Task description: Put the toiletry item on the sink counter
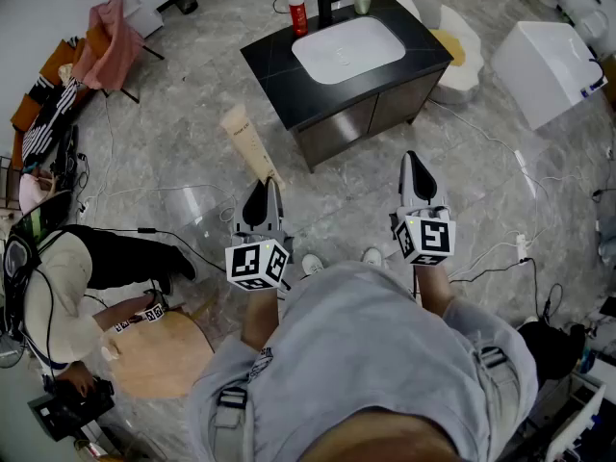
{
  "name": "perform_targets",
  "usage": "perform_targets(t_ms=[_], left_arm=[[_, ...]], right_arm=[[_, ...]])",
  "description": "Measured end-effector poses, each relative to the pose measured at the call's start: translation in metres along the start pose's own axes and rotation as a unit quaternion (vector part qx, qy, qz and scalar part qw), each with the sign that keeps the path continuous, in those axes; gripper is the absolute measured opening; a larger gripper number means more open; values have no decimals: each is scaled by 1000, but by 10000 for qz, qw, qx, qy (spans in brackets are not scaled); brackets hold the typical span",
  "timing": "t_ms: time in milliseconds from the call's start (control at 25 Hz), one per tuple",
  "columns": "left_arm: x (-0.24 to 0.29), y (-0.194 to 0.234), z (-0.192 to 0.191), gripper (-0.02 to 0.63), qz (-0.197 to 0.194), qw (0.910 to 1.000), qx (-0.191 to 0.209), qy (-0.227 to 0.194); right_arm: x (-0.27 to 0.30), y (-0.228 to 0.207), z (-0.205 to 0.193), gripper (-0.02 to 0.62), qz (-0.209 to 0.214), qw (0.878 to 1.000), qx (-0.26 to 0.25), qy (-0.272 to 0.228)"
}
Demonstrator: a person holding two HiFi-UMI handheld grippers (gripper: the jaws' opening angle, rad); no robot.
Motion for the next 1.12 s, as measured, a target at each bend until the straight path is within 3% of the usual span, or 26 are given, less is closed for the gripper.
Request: perform_targets(t_ms=[240,720,1120], left_arm=[[7,-4,2,37,-17,10000,18,8],[6,-15,0,37,-11,10000,41,15],[4,-55,-2,37,29,10000,47,1]], right_arm=[[3,-7,2,5,-113,9999,74,42],[-4,-11,-1,5,70,9998,124,100],[-24,-43,4,5,71,9999,62,40]])
Point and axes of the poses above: the fingertips, and each gripper's own axes: x forward along the fingers, y to its left, z out of its top, the point moved 4 cm from there along -x, backward along the fingers, and after that the axes turned 7 degrees about x, right-handed, at the moved point
